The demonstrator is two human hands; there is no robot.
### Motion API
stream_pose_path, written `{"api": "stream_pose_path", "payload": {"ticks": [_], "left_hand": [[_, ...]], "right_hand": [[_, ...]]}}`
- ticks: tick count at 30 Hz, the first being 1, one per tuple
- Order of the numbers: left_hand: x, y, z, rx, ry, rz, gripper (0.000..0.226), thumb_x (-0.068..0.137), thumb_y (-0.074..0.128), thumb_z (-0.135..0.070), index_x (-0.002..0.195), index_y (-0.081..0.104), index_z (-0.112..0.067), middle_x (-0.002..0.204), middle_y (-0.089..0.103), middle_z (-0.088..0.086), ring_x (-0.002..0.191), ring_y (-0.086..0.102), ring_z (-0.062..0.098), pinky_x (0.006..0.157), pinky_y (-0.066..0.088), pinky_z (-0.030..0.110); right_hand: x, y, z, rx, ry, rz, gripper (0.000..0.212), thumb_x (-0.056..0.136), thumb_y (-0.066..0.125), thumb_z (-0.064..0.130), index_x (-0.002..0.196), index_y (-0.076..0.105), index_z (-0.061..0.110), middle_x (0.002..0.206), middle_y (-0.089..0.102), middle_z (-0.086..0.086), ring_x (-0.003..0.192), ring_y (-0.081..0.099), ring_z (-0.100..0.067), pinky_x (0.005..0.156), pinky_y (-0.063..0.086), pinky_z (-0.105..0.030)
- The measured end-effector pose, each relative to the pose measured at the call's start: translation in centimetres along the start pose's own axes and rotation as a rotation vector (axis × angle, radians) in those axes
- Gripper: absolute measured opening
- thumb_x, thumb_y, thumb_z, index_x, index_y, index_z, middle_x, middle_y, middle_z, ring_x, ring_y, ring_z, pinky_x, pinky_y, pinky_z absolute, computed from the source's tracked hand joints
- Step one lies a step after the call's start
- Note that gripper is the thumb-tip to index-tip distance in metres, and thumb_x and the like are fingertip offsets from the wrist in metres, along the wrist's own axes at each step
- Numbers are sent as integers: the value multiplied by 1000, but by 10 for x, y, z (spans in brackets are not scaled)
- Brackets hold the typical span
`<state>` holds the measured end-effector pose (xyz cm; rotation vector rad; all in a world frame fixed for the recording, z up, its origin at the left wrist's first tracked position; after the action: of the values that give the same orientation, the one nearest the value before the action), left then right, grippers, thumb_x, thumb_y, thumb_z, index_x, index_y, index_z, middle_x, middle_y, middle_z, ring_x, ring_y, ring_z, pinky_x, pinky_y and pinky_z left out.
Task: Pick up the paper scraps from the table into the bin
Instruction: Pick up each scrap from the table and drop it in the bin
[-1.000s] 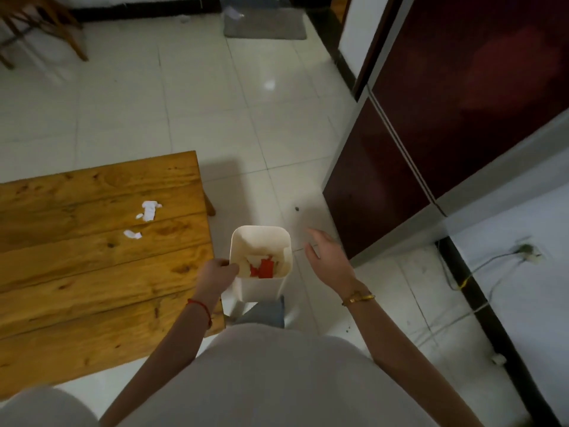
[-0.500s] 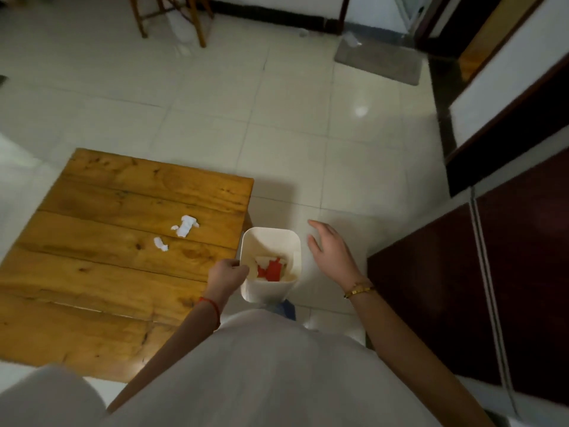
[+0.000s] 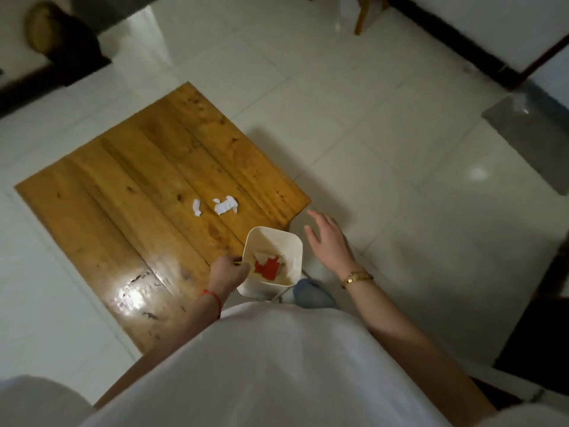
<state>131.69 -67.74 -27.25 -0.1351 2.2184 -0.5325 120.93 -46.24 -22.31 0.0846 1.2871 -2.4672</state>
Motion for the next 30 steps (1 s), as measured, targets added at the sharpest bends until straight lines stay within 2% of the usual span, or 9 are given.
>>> {"api": "stream_pose_path", "payload": {"ticks": [3, 7, 10, 13, 15, 19, 25, 30], "left_hand": [[1, 12, 10, -74, -95, -89, 29, 76, 55, -16, 98, 73, -12, 83, 70, 6, 74, 60, 21, 61, 47, 26], [-5, 35, 23, -285, -219, -224, 28, 78, 57, -8, 103, 71, -8, 87, 69, 7, 82, 63, 23, 72, 52, 28], [-6, 53, 33, -391, -285, -275, 23, 81, 58, -9, 102, 70, -7, 89, 69, 7, 77, 63, 20, 58, 47, 19], [-6, 69, 46, -439, -372, -298, 18, 82, 58, -14, 94, 70, -9, 80, 66, 3, 72, 61, 15, 55, 44, 17], [-5, 77, 54, -469, -409, -333, 18, 80, 58, -15, 92, 71, -13, 78, 65, 1, 73, 60, 15, 62, 48, 21], [6, 96, 72, -506, -469, -365, 26, 79, 58, -18, 101, 71, -14, 85, 67, 2, 81, 61, 19, 78, 52, 29], [35, 124, 99, -545, -521, -371, 29, 77, 56, -14, 101, 71, -15, 86, 69, 2, 82, 62, 19, 74, 46, 24], [64, 148, 127, -556, -569, -352, 33, 78, 56, -14, 108, 69, -11, 98, 72, 9, 82, 61, 18, 79, 50, 27]], "right_hand": [[32, 4, -2, -45, -96, 135, 45, 100, 41, 31, 143, 38, 17, 147, 40, -4, 135, 38, -18, 104, 32, -27], [65, 13, -2, -94, -224, 266, 46, 100, 41, 32, 143, 37, 18, 148, 38, -2, 134, 39, -18, 101, 34, -27], [87, 29, 0, -130, -297, 360, 47, 100, 42, 32, 144, 35, 20, 150, 36, -2, 135, 37, -20, 103, 37, -33], [107, 49, 6, -155, -372, 432, 47, 100, 42, 30, 144, 35, 18, 151, 34, -2, 138, 33, -20, 107, 33, -36], [119, 63, 10, -171, -409, 474, 47, 100, 42, 29, 144, 35, 17, 152, 33, -3, 140, 30, -19, 110, 31, -37], [142, 96, 16, -201, -462, 528, 47, 100, 42, 28, 145, 34, 17, 154, 31, -3, 142, 26, -19, 114, 30, -40], [170, 154, 25, -251, -545, 586, 48, 100, 41, 26, 146, 32, 16, 156, 27, -4, 145, 20, -20, 117, 24, -41], [198, 207, 32, -303, -610, 612, 50, 100, 40, 26, 148, 29, 14, 157, 24, -6, 146, 16, -20, 118, 20, -39]]}}
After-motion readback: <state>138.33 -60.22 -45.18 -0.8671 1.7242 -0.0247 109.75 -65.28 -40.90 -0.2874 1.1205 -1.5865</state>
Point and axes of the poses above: each hand's wrist, its own x-axis towards the middle knuckle, its own y-axis out of the palm, z = x × y, the point moved 8 cm from there along x, towards the middle knuckle
